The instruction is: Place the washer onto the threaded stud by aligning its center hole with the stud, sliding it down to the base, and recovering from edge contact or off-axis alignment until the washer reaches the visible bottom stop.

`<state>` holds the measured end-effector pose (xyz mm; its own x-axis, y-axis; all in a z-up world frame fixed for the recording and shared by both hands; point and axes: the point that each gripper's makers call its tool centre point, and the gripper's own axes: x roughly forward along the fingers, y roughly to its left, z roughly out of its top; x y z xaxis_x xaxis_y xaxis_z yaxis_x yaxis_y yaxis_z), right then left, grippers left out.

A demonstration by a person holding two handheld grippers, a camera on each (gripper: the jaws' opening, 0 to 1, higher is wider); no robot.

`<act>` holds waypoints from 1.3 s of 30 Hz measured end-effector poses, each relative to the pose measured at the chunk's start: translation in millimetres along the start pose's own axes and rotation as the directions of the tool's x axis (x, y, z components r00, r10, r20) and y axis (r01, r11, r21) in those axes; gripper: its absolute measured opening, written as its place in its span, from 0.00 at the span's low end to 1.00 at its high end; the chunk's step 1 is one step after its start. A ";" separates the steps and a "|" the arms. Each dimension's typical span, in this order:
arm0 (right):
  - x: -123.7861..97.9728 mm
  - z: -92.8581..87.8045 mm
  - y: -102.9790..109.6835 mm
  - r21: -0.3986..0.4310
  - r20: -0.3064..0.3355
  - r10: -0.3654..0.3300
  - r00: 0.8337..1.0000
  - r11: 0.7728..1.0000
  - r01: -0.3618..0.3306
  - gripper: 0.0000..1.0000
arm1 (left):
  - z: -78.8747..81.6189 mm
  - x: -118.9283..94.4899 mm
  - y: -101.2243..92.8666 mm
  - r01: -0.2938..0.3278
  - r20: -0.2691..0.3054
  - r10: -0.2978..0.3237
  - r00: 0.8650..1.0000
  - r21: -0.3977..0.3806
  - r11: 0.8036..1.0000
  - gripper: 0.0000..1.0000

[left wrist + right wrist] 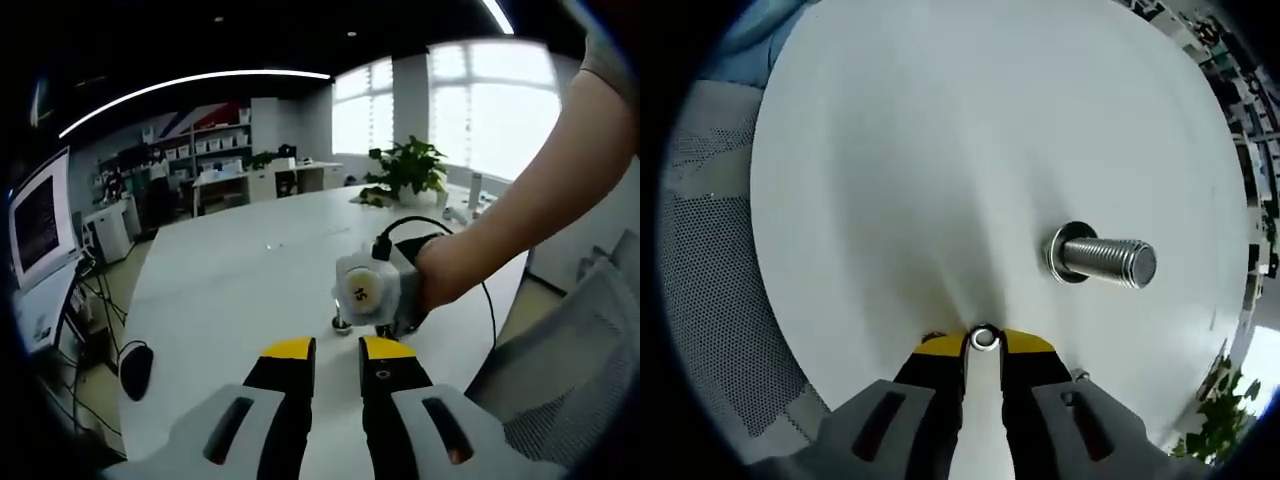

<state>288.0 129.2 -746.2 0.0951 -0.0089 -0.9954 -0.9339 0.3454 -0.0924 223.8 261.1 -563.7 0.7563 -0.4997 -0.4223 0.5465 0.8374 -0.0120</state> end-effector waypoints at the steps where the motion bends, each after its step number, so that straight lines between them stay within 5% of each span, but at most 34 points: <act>1: 1.1 -0.2 -2.2 0.041 0.029 0.023 0.999 0.999 -0.024 0.14 | 0.1 -0.1 0.0 0.000 0.001 0.000 1.000 0.000 1.000 0.15; 9: 0.0 -1.3 -3.9 0.063 0.123 0.045 0.991 0.997 -0.053 0.14 | 0.5 -0.1 0.9 -0.002 0.002 0.002 1.000 -0.005 1.000 0.15; 16: 1.5 1.9 0.3 -0.030 0.068 -0.007 0.998 1.000 0.009 0.14 | 1.9 1.1 0.5 -0.005 0.005 0.005 1.000 0.010 1.000 0.15; 21: 0.6 -0.2 -3.4 0.046 0.088 0.017 0.996 0.999 -0.021 0.14 | 2.3 1.1 0.6 -0.006 0.005 0.006 1.000 0.014 1.000 0.15; 27: 0.4 -2.3 -3.7 0.073 0.155 0.012 0.988 0.997 -0.023 0.14 | 2.8 -0.3 2.2 -0.011 0.010 0.011 1.000 0.004 1.000 0.15; 39: -1.0 -6.0 -6.2 0.125 0.183 0.009 0.983 0.992 -0.033 0.13 | 4.7 -2.7 4.6 -0.020 0.022 0.020 1.000 -0.006 1.000 0.15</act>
<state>291.6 121.4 -744.7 0.1478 0.1658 -0.9750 -0.8862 0.4598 -0.0561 226.0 265.3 -558.4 0.7748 -0.4877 -0.4023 0.5293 0.8484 -0.0091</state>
